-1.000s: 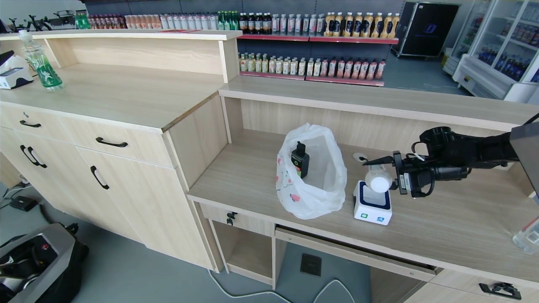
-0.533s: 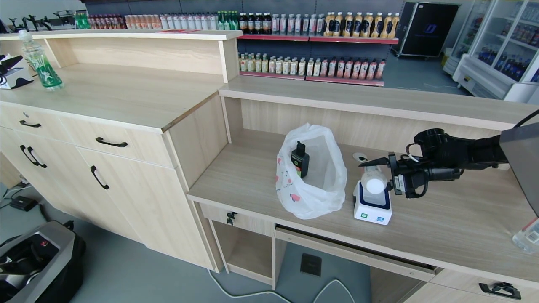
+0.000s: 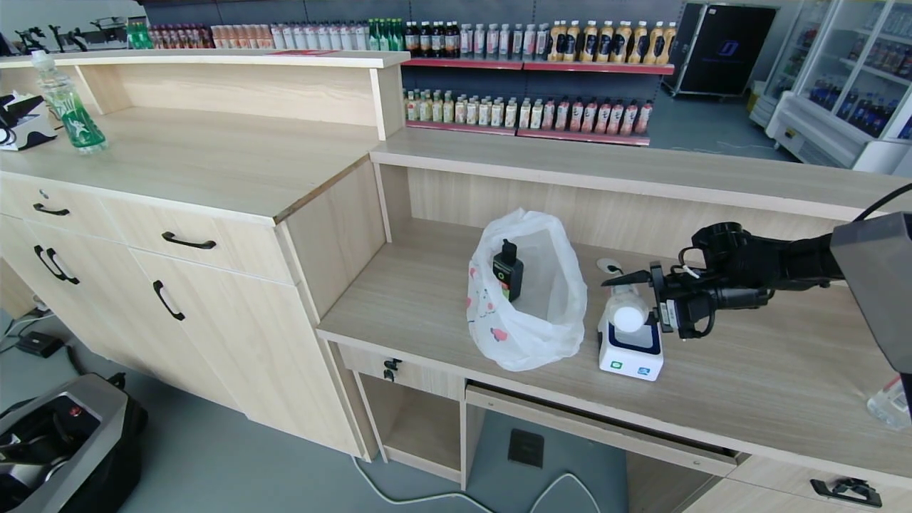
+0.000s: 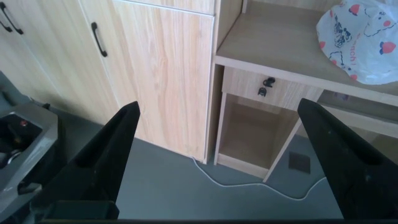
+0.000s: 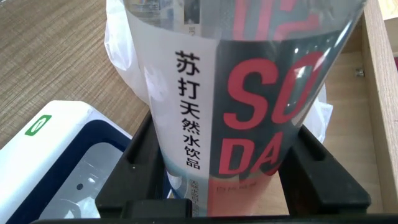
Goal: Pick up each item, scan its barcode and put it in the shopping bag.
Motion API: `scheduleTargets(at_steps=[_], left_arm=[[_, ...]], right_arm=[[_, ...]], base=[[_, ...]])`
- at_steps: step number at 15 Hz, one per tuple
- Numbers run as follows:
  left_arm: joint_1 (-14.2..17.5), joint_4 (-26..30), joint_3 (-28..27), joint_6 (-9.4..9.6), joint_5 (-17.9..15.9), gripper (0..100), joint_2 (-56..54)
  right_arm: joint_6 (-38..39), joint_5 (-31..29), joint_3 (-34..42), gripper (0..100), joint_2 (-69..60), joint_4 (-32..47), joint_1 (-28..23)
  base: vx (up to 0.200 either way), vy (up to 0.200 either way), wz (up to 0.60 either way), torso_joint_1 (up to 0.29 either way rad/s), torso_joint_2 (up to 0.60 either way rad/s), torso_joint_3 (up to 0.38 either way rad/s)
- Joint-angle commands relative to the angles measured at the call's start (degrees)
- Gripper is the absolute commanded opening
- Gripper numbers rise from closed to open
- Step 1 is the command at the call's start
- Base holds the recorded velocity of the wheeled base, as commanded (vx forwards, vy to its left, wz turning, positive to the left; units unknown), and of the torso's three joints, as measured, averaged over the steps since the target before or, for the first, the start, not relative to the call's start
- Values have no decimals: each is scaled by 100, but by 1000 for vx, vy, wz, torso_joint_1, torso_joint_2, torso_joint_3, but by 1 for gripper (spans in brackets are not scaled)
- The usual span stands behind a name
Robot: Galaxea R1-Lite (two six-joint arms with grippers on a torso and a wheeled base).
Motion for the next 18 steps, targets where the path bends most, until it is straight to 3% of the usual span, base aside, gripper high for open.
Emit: scheduleTargets(at_steps=[1,18], left_arm=[[1,0,0,-1,2,100,2],[1,0,0,-1,2,100,2]], right_arm=[[0,3,-14,0,7,1,-9],[52,11,48,0,-248,71,35]], base=[[0,0,0,0,0,0],[0,0,0,0,0,0]])
